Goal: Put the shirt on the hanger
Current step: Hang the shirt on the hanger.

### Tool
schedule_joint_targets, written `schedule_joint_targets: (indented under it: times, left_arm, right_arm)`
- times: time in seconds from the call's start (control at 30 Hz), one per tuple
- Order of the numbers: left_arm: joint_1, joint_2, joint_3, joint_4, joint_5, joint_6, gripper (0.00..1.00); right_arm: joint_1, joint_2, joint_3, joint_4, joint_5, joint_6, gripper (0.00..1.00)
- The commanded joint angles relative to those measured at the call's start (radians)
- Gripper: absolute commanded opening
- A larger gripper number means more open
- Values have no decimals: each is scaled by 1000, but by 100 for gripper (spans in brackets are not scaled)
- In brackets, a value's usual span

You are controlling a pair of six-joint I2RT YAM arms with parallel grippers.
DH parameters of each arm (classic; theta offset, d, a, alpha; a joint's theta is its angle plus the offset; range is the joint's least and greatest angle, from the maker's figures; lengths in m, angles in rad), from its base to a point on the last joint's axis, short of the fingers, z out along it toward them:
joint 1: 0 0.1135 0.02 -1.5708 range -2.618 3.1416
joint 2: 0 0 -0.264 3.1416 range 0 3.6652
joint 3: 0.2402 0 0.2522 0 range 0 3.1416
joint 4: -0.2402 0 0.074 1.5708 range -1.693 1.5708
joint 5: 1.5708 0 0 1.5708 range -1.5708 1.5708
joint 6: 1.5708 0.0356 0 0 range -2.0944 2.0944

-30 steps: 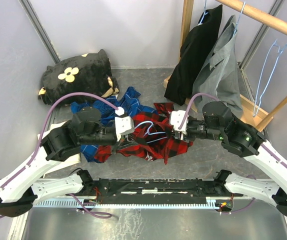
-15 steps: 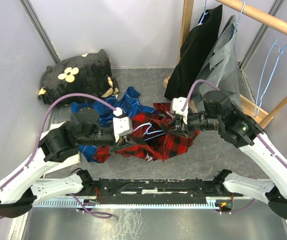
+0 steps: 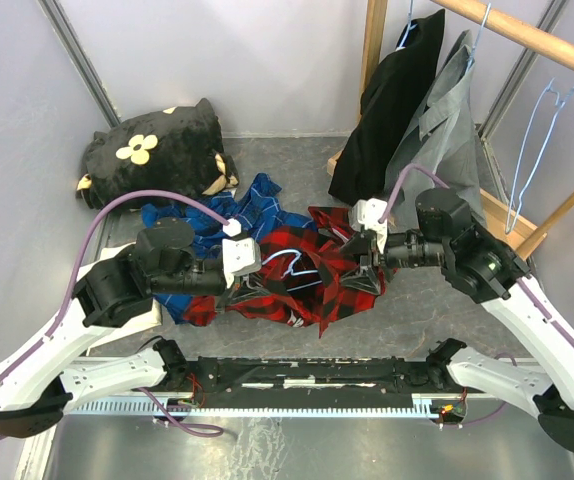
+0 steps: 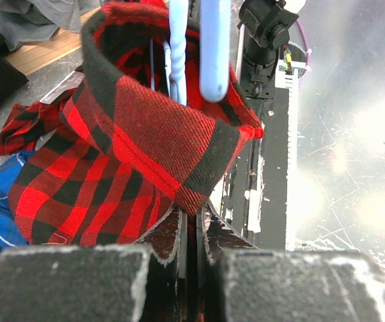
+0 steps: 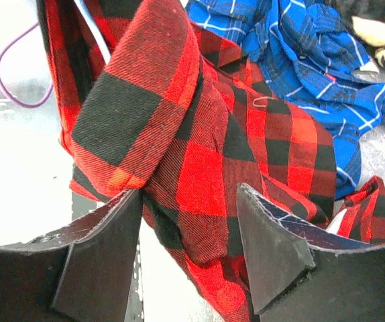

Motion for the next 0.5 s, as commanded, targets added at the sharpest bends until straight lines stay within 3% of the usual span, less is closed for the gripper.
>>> schedule_joint_targets:
  times: [0.0, 0.47]
  left_arm:
    - [0, -4, 23, 40, 39, 1, 3]
    - [0, 11, 29, 39, 50, 4, 3]
  right_arm:
    - [-3, -77, -57, 28, 53, -67, 68]
    - [-3, -175, -140, 77, 167, -151, 73]
